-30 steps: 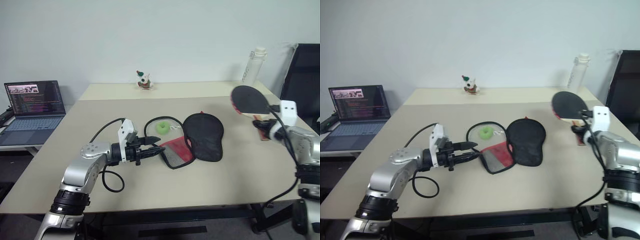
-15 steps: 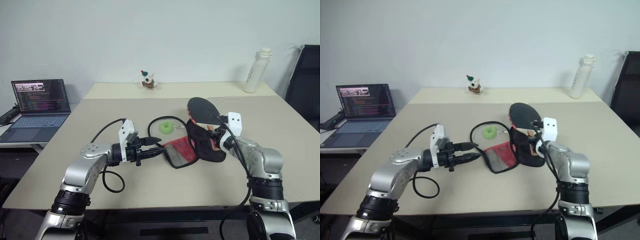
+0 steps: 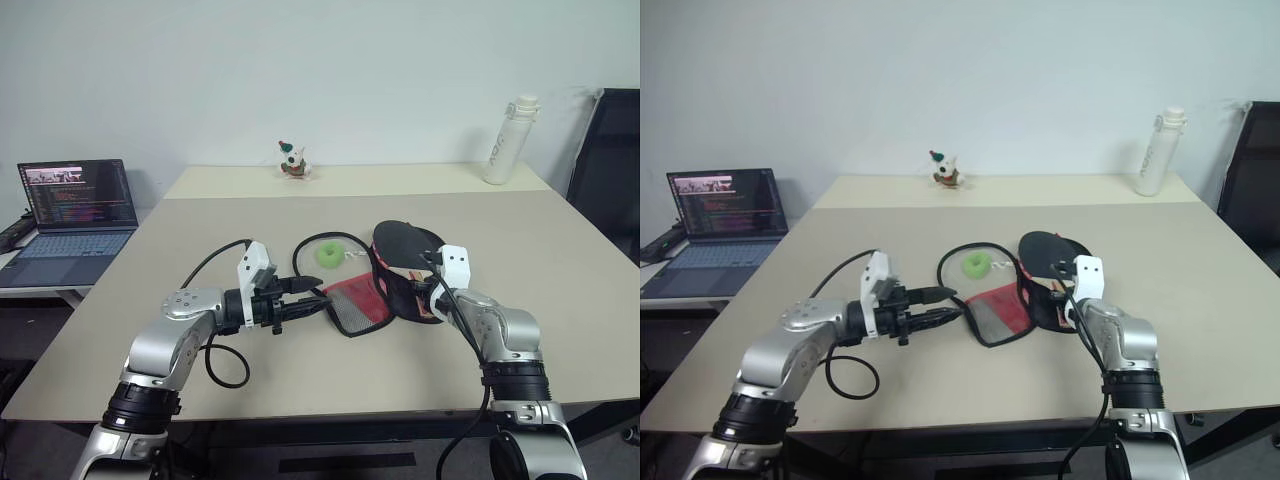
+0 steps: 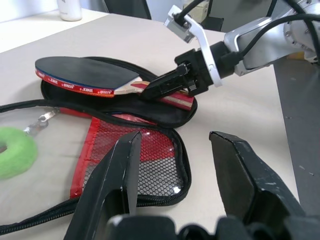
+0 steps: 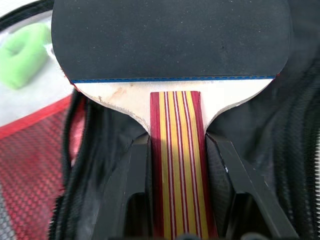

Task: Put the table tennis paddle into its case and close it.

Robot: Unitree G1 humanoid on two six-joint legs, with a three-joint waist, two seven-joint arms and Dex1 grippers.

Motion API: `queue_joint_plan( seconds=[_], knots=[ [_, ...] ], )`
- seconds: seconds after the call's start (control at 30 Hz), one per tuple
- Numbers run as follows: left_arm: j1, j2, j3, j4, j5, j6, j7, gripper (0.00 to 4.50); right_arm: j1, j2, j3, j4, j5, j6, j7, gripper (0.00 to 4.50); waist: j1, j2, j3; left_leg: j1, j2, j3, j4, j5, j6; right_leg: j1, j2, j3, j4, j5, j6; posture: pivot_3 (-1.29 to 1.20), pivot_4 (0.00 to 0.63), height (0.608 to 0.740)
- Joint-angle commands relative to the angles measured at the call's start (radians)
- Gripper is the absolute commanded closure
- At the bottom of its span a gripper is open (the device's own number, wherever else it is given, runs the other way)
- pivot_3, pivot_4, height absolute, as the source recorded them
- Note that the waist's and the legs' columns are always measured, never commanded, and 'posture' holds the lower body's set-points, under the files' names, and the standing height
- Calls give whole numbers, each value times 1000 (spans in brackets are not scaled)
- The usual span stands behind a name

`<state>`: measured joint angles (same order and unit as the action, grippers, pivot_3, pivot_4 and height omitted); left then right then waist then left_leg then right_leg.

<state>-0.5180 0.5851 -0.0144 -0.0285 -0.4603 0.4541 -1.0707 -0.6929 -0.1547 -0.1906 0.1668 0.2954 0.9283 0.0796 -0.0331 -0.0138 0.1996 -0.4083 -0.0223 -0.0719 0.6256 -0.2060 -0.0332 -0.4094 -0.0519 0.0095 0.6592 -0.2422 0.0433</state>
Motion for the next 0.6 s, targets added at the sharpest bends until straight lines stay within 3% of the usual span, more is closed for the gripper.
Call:
queue_joint_plan(
  seconds=[0.03,0.43,0.6],
  knots=[
    [3,2,8,-36,-11,-3,2,2134,-20,-9,-7,-42,-5,-35,-7,3435,0,0,0,0,0,0,0,0,0,0,0,0,0,0,0,0,150,740],
    [10,3,5,-38,-7,-7,1,2134,4,-7,-3,-53,-25,-49,-43,3435,0,0,0,0,0,0,0,0,0,0,0,0,0,0,0,0,150,740],
    [20,7,14,-35,-4,-10,8,2134,16,-2,19,-84,-32,-35,-42,1850,0,0,0,0,0,0,0,0,0,0,0,0,0,0,0,0,150,740]
  ],
)
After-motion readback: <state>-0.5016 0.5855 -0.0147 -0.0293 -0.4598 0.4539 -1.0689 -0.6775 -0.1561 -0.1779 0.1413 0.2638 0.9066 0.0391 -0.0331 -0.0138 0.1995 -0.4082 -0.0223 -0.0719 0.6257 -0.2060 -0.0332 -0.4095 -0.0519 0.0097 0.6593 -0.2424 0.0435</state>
